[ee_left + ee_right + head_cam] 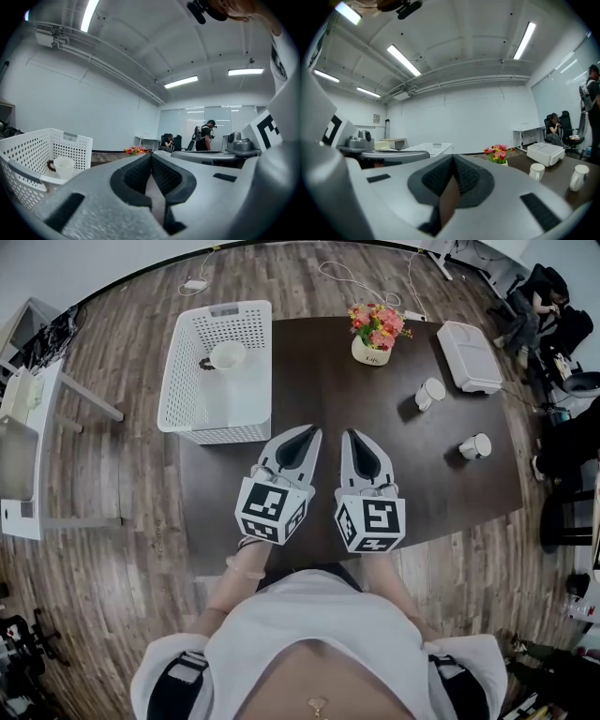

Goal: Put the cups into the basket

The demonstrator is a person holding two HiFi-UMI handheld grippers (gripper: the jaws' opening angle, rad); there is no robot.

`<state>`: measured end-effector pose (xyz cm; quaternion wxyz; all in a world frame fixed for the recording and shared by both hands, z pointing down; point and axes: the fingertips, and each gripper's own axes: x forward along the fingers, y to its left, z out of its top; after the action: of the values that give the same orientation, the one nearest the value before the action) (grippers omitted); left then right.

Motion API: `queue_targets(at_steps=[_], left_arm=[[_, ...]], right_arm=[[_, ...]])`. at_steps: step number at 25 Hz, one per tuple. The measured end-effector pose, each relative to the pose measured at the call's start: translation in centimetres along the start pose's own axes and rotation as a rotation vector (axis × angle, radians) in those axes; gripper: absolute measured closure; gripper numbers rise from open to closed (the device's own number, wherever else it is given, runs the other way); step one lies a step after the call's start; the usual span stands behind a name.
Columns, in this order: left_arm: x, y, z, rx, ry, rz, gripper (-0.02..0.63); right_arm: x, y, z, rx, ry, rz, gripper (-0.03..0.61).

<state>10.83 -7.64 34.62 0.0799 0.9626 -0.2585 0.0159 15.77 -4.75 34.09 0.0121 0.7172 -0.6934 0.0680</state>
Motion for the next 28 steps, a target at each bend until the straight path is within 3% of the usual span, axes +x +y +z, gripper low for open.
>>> queue_targets(at_steps=[5, 13, 23, 28], left_arm=[[-0.3, 0.7, 0.0, 0.021, 0.005, 0.010, 0.603], [-0.4, 1.5, -0.1, -0.013, 0.009, 0.010, 0.603], [-1.1, -0.1, -0.9, 0.009, 0.035, -0.037, 0.603], [-1.0, -0.9, -1.3, 0.020, 0.054, -0.080, 0.603]], right_arm=[[0.5, 1.1, -0.7, -0.008, 0.019, 0.018, 0.568], [1.1, 1.7, -0.9, -0.015, 0.036, 0.026, 0.568], [1.2, 2.1, -1.5, -0.029, 0.047, 0.013, 0.568], [0.3, 0.6, -1.4, -0.037, 0.033, -0.040, 0.568]])
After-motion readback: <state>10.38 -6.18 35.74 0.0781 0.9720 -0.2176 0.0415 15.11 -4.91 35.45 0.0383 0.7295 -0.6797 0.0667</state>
